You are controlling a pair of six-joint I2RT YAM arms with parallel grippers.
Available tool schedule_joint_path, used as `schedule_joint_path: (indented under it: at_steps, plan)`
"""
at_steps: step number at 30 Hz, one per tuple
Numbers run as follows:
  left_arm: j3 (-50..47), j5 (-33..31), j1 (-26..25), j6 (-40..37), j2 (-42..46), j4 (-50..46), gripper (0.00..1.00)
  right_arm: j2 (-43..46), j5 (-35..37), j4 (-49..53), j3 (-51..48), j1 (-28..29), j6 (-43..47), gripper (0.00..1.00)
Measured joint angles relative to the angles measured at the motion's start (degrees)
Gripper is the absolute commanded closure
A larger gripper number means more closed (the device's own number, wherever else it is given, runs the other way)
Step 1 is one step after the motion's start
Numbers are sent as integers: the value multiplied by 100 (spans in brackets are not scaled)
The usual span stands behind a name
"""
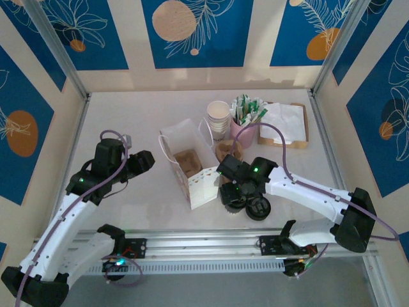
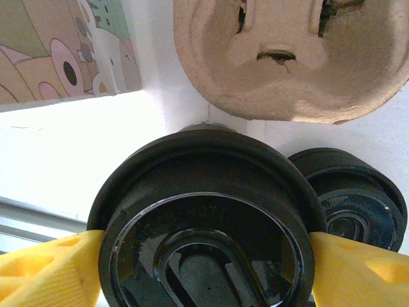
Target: Pack the takeout coffee
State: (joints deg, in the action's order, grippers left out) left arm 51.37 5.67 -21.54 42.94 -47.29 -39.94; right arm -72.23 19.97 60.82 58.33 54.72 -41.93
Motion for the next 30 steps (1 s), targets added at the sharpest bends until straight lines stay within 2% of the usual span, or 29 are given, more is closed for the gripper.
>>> schedule_joint_path:
  at_steps: [9,16,18,26,30]
  plan:
    - [0,0,0,0,0,0,42,0,85,31,7,0,-2,28]
    - [2,-20,0,-26,-4,-2,42,48,125,249,63,26,-9,31]
    - [72,-101,0,-114,-42,-87,45,173,122,354,118,52,-28,32]
    - [1137,-774,0,-568,-439,-461,48,1182,120,850,901,142,-138,34]
    - [1674,-881,4,-754,-782,-516,47,1556,103,1023,1523,164,-109,36]
